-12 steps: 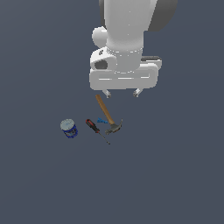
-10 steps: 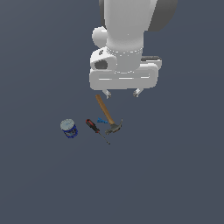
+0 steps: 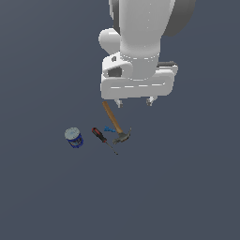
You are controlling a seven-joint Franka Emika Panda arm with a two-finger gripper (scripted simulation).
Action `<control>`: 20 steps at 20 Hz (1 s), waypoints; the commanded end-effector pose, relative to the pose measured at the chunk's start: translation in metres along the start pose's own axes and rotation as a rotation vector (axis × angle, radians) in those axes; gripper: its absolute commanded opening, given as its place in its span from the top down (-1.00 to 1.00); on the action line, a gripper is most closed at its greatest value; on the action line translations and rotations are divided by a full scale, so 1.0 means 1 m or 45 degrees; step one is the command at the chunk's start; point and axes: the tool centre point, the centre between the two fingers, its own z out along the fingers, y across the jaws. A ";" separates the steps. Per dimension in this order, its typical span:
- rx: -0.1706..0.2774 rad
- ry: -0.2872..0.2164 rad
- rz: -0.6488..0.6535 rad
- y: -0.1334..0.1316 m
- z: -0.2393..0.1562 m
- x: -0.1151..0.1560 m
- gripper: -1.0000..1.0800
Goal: Pick up a designated object from a clutter of objects.
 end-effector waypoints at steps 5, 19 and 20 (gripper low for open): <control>0.002 0.000 0.018 0.009 0.007 0.002 -0.92; 0.013 -0.009 0.333 0.155 0.110 -0.004 -0.92; 0.010 -0.010 0.366 0.170 0.120 -0.008 -0.92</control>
